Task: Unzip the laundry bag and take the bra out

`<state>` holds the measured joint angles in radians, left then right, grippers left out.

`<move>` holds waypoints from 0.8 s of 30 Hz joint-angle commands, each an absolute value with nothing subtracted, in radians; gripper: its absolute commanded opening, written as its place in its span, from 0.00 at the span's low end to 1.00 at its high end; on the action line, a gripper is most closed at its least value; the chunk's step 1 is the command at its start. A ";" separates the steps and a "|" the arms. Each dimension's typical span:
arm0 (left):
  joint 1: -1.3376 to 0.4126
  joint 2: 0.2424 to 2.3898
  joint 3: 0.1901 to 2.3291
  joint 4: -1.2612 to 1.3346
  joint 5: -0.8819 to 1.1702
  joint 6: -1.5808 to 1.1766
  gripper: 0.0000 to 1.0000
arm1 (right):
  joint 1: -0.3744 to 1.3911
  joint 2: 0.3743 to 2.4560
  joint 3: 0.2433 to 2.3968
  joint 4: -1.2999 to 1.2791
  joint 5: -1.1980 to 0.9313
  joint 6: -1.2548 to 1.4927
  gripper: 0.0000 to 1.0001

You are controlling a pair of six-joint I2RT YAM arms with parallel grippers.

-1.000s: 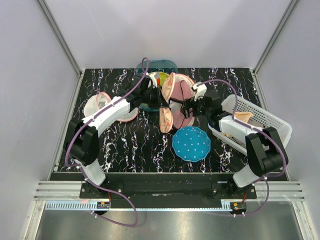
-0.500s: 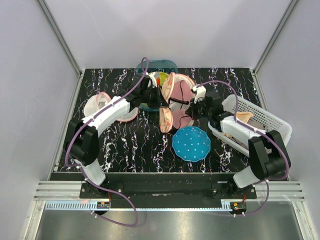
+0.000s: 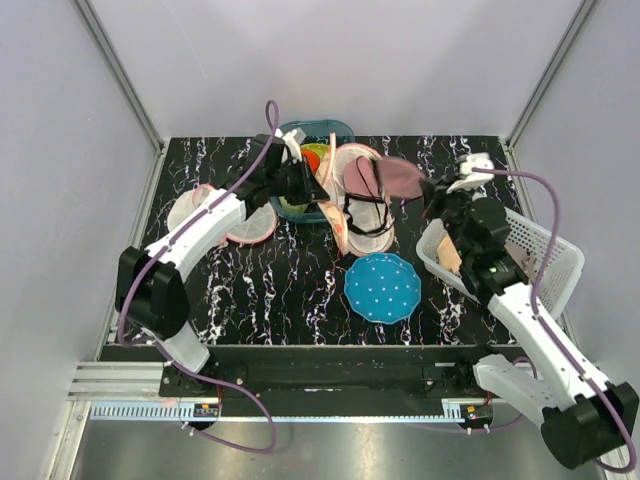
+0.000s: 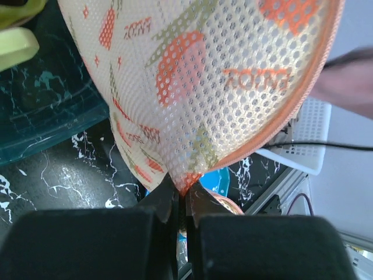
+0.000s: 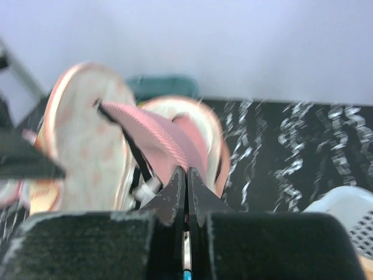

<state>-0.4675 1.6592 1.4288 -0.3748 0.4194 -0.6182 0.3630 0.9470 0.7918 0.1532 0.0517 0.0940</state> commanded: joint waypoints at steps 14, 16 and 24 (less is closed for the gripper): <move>-0.420 1.502 1.543 -0.433 0.420 -0.545 0.00 | 0.351 0.868 1.176 0.333 0.641 -0.141 0.00; -0.422 1.496 1.540 -0.433 0.420 -0.546 0.00 | 0.350 0.915 1.270 0.342 0.620 -0.187 0.00; -0.411 1.470 1.528 -0.439 0.423 -0.528 0.00 | 0.348 1.037 1.488 0.354 0.551 -0.270 0.00</move>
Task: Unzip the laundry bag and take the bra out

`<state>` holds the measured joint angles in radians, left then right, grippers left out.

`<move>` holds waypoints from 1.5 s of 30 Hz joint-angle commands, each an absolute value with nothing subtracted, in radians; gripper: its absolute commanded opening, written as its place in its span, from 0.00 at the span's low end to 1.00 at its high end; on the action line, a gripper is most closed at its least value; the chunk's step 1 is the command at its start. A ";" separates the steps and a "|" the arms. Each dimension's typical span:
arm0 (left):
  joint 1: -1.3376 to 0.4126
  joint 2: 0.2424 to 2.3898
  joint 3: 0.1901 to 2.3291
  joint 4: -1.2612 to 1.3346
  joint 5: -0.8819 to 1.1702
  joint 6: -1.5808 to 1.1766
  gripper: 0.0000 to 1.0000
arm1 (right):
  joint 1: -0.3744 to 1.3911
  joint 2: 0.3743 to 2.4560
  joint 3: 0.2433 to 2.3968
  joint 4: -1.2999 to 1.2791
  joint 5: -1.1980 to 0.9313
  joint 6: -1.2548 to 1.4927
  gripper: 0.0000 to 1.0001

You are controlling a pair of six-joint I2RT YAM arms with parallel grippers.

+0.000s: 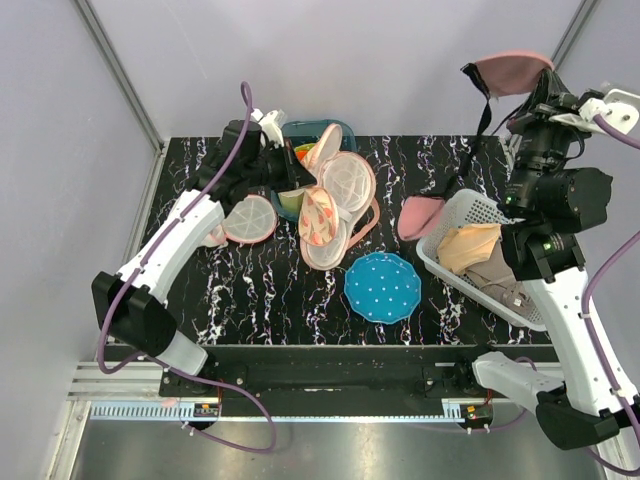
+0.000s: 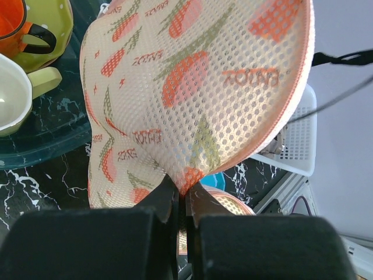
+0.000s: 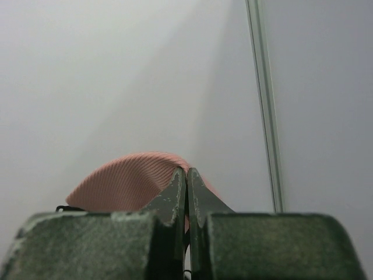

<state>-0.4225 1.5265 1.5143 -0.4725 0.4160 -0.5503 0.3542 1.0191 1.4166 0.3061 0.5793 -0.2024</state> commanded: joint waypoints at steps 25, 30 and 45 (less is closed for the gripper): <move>-0.376 1.233 1.605 -0.581 0.410 -0.463 0.00 | 0.327 0.920 1.393 0.477 0.706 -0.564 0.00; -0.376 1.218 1.539 -0.586 0.431 -0.466 0.00 | 0.328 0.897 1.327 0.479 0.744 -0.595 0.00; -0.376 1.192 1.321 -0.577 0.502 -0.448 0.00 | 0.186 0.859 0.833 0.408 0.871 -0.329 0.00</move>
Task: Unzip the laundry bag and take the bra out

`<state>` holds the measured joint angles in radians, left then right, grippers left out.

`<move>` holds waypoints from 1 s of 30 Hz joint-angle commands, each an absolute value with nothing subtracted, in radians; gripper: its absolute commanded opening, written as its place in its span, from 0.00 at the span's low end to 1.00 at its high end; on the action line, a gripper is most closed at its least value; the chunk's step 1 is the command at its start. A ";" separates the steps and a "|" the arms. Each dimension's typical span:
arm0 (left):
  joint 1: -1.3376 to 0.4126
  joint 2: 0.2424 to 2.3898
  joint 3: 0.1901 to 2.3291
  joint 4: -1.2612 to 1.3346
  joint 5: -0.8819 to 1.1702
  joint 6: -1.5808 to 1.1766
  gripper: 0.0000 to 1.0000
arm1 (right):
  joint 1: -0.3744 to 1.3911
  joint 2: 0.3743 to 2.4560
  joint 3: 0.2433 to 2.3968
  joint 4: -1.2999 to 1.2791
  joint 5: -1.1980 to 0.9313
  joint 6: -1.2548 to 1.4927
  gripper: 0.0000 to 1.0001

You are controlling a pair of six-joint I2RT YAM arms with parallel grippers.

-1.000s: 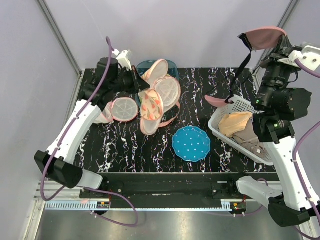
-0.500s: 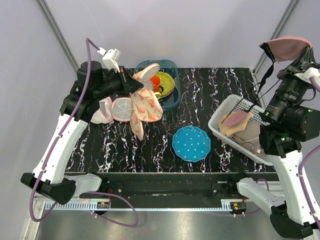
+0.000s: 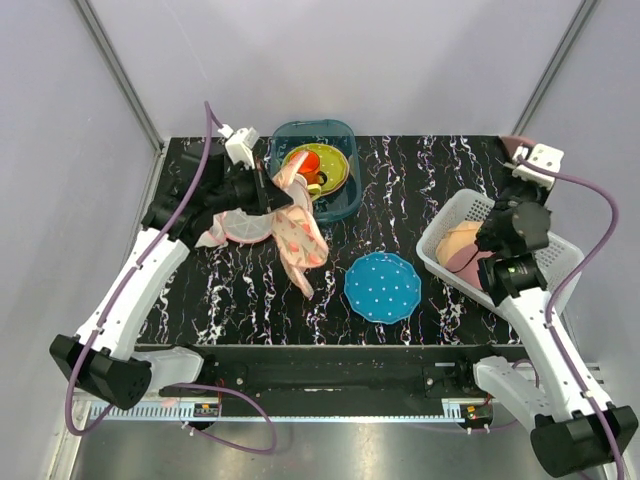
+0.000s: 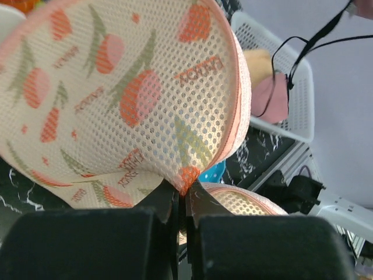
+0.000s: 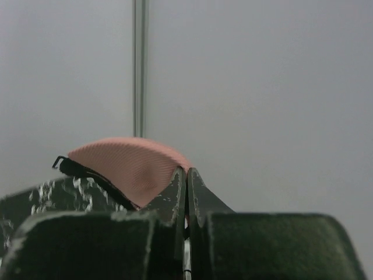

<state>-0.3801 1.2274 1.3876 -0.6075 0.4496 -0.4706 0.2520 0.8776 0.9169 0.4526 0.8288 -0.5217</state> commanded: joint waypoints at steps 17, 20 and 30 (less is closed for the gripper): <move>-0.376 1.155 1.028 -0.637 0.453 -0.391 0.00 | 0.026 0.962 0.512 0.088 0.836 0.417 0.13; -0.376 1.163 1.011 -0.661 0.436 -0.380 0.00 | 0.025 0.937 0.506 0.061 0.821 0.433 0.69; -0.374 1.180 1.146 -0.739 0.284 -0.357 0.86 | 0.026 0.879 0.759 -0.100 0.634 0.361 1.00</move>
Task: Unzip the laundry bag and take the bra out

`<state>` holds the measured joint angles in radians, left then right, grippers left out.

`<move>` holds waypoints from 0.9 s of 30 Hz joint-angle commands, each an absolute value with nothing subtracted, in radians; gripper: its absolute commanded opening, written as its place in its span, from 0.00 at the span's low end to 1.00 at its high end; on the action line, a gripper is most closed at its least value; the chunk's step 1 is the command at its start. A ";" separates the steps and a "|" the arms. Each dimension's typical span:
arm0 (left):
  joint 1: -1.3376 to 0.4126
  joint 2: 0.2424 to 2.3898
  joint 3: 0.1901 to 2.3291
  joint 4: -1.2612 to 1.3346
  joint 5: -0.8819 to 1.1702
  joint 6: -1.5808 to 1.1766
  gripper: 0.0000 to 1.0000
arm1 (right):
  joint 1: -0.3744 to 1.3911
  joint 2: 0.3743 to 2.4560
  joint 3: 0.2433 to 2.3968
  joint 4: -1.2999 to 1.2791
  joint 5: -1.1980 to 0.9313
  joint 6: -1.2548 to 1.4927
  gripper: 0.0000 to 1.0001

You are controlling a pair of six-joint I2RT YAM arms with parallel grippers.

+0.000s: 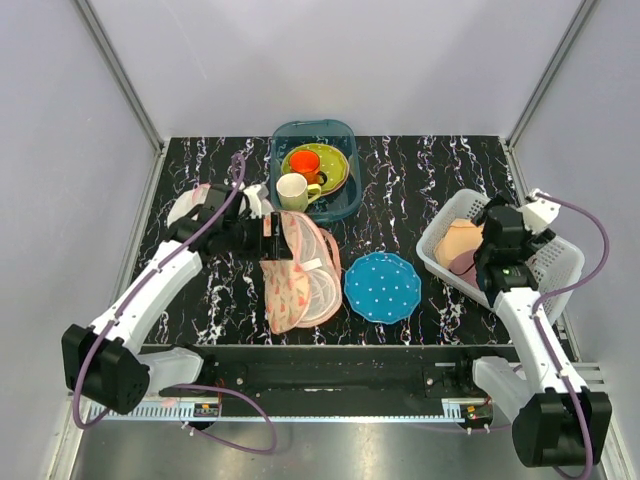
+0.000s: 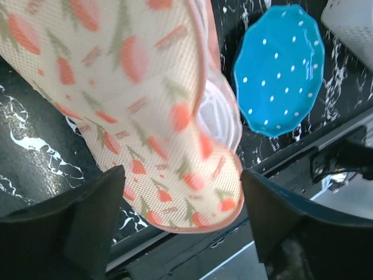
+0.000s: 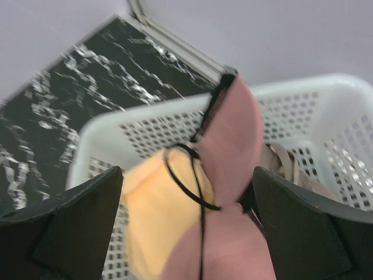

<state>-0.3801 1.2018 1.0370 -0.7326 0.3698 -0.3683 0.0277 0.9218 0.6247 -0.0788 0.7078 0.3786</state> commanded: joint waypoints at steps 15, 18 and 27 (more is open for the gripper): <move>-0.259 1.112 1.246 -0.822 0.089 -0.391 0.99 | 0.389 1.270 1.347 -0.408 0.365 0.217 0.99; -0.227 1.118 1.235 -0.828 0.092 -0.396 0.99 | 0.406 1.391 1.416 -0.512 0.289 0.258 1.00; -0.166 1.155 1.233 -0.827 0.121 -0.396 0.99 | 0.446 1.480 1.347 -0.557 0.350 0.242 1.00</move>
<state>-0.1829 1.1351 1.2343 -0.8383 0.1196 -0.3855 0.4362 1.5108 1.3560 -0.5297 0.3023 0.2668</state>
